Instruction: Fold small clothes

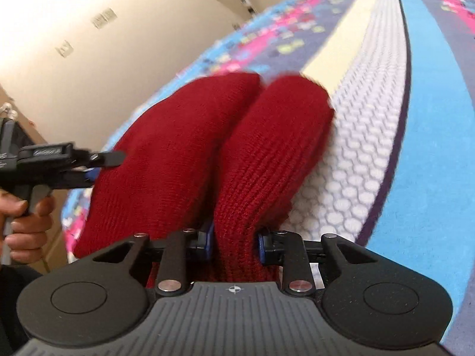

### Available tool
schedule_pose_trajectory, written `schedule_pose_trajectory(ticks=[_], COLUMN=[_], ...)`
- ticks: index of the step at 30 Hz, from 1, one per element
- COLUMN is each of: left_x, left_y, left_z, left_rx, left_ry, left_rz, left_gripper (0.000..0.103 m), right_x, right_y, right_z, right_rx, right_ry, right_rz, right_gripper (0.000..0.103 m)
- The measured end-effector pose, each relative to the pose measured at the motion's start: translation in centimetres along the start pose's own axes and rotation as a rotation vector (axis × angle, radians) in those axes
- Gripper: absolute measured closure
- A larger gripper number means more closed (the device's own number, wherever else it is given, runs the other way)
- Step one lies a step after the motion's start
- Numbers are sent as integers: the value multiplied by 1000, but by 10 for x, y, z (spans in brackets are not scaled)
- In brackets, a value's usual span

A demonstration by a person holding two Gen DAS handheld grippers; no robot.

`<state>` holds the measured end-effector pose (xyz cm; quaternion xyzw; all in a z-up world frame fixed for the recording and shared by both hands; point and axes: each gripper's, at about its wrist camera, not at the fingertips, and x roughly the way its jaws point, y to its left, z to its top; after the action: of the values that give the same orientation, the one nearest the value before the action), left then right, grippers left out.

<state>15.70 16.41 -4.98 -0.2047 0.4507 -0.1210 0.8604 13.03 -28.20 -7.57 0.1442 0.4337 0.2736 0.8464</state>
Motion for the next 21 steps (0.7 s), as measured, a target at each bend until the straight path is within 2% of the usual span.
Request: schedule_pose_trajectory(ticks=[4, 6, 7, 8, 9, 10, 12, 14, 16, 17, 19, 21], left_x=[-26, -28, -20, -10, -3, -1, -12, -31, -55, -70, -94, -114], left_y=[-13, -25, -32, -41, -48, -53, -63, -73, -81, -84, -94, -103], left_z=[-3, -10, -16, -25, -33, -38, -44, -50, -60, -67, -80, -94], left_rx=[113, 184, 238, 327, 406, 447, 471, 496, 506, 499, 473, 438], left_ry=[-70, -60, -34, -15, -12, -16, -37, -86, -153, -190, -241, -273], left_rz=[-15, -57, -34, 38, 101, 131, 171, 222, 259, 267, 281, 286], left_gripper=[39, 39, 37, 30, 19, 18, 17, 14, 2, 0, 0, 0], right_x=[0, -6, -8, -11, -11, -10, -13, -29, -50, -62, -83, -102], right_y=[-16, -17, -15, -12, -13, -13, -11, 3, 23, 33, 48, 63], right_z=[4, 2, 0, -3, -4, -4, -6, -11, -16, -21, -30, -41], right_rx=[136, 143, 134, 123, 120, 123, 121, 73, -9, -44, -67, -77], right_ry=[34, 31, 28, 26, 28, 33, 37, 4, -70, -119, -187, -251], right_rz=[-5, -10, -15, -24, -30, -35, -77, -168, -262, -301, -337, -368], right_gripper=[70, 70, 70, 70, 69, 67, 62, 55, 42, 36, 15, 11])
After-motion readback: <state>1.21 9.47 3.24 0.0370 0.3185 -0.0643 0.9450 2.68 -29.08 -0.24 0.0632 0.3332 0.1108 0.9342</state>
